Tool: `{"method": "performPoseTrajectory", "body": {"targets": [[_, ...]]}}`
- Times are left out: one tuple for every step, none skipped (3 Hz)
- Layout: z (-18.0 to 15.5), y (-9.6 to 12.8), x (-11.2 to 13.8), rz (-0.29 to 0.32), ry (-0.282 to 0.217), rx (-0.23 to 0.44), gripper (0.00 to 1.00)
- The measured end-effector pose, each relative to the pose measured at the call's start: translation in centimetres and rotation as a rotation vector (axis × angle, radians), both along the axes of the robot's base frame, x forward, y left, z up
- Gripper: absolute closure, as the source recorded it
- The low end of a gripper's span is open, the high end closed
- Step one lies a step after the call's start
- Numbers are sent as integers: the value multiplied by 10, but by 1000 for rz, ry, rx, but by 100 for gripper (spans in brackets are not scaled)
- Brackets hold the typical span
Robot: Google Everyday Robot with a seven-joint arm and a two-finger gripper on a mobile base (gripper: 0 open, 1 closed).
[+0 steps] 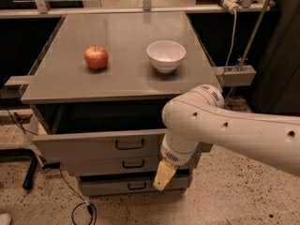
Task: Close top drawer
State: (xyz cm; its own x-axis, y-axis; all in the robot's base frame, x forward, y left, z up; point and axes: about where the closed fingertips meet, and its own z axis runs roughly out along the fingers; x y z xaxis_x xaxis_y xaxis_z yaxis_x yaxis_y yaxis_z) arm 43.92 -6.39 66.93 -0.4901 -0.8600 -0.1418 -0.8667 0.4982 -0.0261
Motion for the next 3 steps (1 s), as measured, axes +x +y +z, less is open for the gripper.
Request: {"method": "performPoseTrajectory", "body": {"targets": [[0,0,0,0,0,0,43],[0,0,0,0,0,0,66],[0,7,20,1,-14,2,89]]}}
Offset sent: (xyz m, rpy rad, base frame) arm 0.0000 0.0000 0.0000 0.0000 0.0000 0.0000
